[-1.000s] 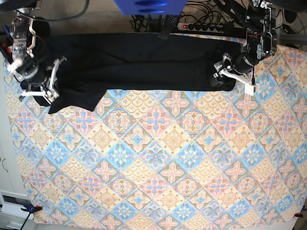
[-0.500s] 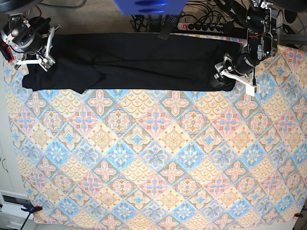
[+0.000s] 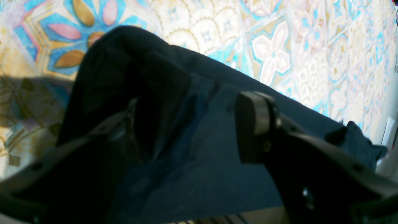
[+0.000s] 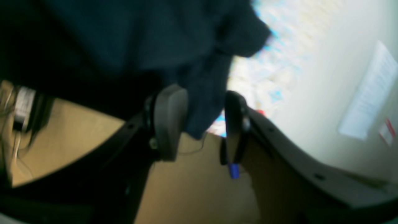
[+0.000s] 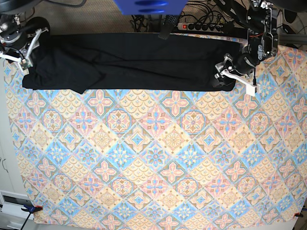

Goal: Fold the T-shirt properly
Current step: 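Grasp the sleeve with the right gripper and fold it onto the shirt, then pull the strip's end with the left gripper to straighten the strip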

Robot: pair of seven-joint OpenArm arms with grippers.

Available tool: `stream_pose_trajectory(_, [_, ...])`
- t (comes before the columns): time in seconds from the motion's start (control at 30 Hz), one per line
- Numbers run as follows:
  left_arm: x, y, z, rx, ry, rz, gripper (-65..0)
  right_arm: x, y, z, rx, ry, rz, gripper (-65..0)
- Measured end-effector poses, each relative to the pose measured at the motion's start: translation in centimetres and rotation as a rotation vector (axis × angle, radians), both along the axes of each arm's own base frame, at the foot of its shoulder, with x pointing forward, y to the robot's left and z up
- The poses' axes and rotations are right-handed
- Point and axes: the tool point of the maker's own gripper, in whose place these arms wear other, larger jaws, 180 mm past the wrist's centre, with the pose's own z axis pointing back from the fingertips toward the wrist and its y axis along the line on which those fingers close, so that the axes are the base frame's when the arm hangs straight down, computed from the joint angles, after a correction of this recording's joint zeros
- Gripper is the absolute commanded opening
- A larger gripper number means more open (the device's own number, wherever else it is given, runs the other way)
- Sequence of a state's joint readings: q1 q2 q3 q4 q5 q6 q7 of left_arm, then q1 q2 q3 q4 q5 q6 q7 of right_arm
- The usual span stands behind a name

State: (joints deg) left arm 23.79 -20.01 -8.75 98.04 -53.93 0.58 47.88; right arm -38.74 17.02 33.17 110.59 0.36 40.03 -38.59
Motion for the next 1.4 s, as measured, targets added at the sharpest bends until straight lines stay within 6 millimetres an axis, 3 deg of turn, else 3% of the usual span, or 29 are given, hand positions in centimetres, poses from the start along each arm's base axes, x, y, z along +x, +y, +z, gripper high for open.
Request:
stream_pose_trajectory(0.17, [-0.5,2.5,0.2,0.031,0.001,0.058,-26.4,3.3,3.9,-0.1,0.101,-0.092,0.081,-41.4])
stream_pose_trajectory(0.3, [-0.9,4.1,0.4,0.057,0.004,0.083,-26.1,4.6,7.2,-1.1,0.158,-0.086,0.157,-41.4])
stream_pose_trajectory(0.43, [-1.7,4.8,0.1,0.100,0.034,0.038,-25.9,8.0,10.2,-1.1,0.199,-0.130,0.229,-41.4])
stream_pose_trajectory(0.5, [-2.6,3.9,-0.3,0.082,0.090,-0.025,-25.9,9.0,11.5,-1.3,0.250,-0.156,0.249,-41.4])
stream_pose_trajectory(0.67, [-3.5,4.6,-0.5,0.099,0.182,-0.096,-25.9,5.5,10.1,-5.0,0.227,0.004,0.200,-41.4])
stream_pose_trajectory(0.83, [-3.4,5.5,-2.1,0.087,0.272,-0.109,-25.9,7.4,10.9,-3.8,0.259,-0.072,0.218,-41.4])
stream_pose_trajectory(1.0, [-3.9,6.1,-2.6,0.137,0.305,-0.127,-25.9,6.3,10.6,-4.5,0.241,-0.029,0.212,-41.4])
stream_pose_trajectory(1.2, [-3.2,4.5,-4.2,0.158,0.333,-0.198,-25.9,6.9,10.7,-4.1,0.246,-0.049,0.215,-41.4])
stream_pose_trajectory(1.4, [-3.7,2.5,-5.1,0.132,0.366,-0.251,-26.4,6.7,10.7,-4.3,0.246,-0.042,0.214,-41.4])
